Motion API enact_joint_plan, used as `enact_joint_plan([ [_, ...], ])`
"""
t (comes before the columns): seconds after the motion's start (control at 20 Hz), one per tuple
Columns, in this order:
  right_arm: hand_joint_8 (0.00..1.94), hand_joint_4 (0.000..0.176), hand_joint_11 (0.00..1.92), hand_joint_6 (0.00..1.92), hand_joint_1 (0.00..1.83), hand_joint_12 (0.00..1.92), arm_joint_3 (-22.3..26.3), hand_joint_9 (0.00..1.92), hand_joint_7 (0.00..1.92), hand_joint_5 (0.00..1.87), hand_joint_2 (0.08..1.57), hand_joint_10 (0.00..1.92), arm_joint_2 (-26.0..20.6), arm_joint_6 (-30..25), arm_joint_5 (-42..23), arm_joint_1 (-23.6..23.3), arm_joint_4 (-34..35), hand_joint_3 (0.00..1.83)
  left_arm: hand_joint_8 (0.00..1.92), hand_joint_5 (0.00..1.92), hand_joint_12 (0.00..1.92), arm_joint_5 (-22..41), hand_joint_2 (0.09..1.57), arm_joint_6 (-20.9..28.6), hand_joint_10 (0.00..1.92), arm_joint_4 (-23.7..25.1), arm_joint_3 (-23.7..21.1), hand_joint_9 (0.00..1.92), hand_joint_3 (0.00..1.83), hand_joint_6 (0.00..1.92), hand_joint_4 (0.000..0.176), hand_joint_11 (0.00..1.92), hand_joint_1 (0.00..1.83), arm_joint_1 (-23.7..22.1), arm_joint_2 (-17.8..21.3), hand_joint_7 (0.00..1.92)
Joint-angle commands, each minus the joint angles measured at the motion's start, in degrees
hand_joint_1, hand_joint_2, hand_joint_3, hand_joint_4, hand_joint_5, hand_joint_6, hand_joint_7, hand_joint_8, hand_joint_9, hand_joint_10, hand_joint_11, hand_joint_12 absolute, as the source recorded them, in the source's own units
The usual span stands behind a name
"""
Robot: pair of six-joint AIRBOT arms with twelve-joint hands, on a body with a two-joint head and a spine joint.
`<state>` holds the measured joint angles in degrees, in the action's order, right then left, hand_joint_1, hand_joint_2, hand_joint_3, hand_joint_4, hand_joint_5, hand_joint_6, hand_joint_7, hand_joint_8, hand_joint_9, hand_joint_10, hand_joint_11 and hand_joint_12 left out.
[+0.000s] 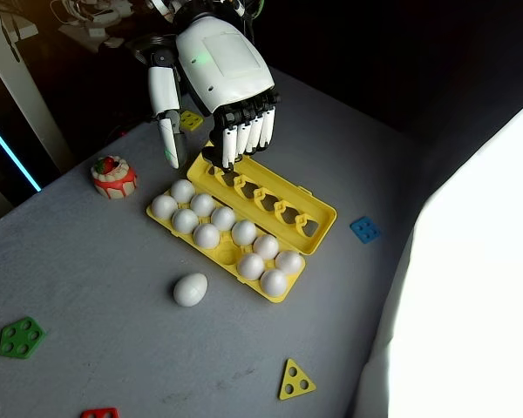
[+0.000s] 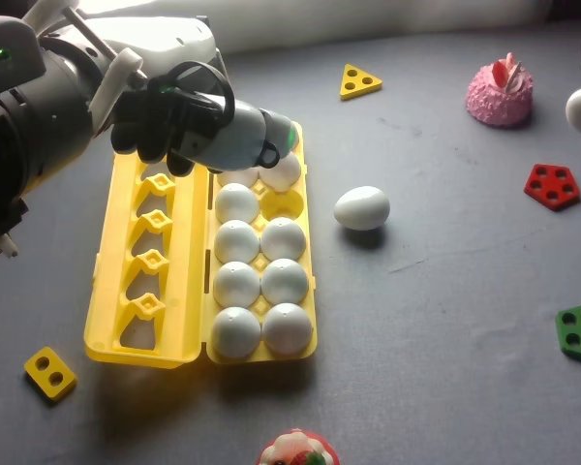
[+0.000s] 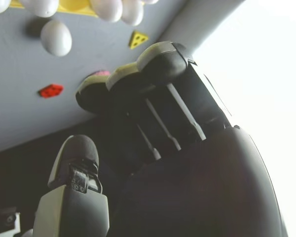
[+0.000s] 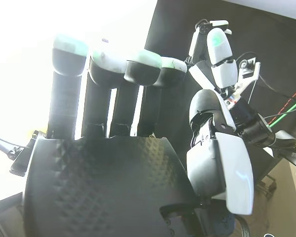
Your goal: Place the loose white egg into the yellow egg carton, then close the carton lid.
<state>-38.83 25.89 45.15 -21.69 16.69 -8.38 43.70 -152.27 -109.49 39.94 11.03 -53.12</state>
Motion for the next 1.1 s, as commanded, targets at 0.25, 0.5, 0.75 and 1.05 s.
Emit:
enact_joint_plan([
  [0.25, 0.0, 0.0, 0.0, 0.09, 0.32, 0.68, -0.1, 0.09, 0.18, 0.16, 1.23, 0.23, -0.5, 0.0, -7.2, -0.4, 0.9, 0.01, 0.0, 0.14, 0.83, -1.1, 1.3, -0.1, 0.0, 3.6, 0.2, 0.24, 0.0, 0.0, 0.031, 0.0, 0.25, -0.7, -0.1, 0.21],
  [0.5, 0.0, 0.0, 0.0, 0.04, 0.34, 0.62, -0.1, 0.12, 0.19, 0.15, 1.24, 0.18, -0.5, 0.0, -8.2, -0.4, 0.9, 0.0, 0.0, 0.14, 0.74, -1.3, 1.29, -0.2, 0.0, 3.6, 0.4, 0.17, 0.0, 0.0, 0.044, 0.0, 0.35, -0.6, -0.1, 0.15],
  [0.75, 0.0, 0.0, 0.0, 0.0, 0.53, 0.01, -0.1, 0.01, 0.04, 0.0, 1.15, 0.09, -0.5, 2.6, -7.2, -0.6, 3.1, 0.0, 0.0, 0.1, 0.53, -1.2, 1.23, -0.3, 0.0, 3.6, 0.5, 0.07, 0.0, 0.01, 0.046, 0.0, 0.56, -0.6, -0.1, 0.07],
  [1.05, 0.0, 0.011, 0.0, 0.0, 0.89, 0.0, -0.1, 0.0, 0.02, 0.0, 1.12, 0.07, 1.4, 14.8, -3.0, -3.9, 11.6, 0.0, 0.0, 0.07, 0.56, -1.1, 1.22, -4.4, 0.0, 2.0, 0.8, 0.1, 0.0, 0.0, 0.037, 0.0, 0.64, -2.5, 0.0, 0.07],
])
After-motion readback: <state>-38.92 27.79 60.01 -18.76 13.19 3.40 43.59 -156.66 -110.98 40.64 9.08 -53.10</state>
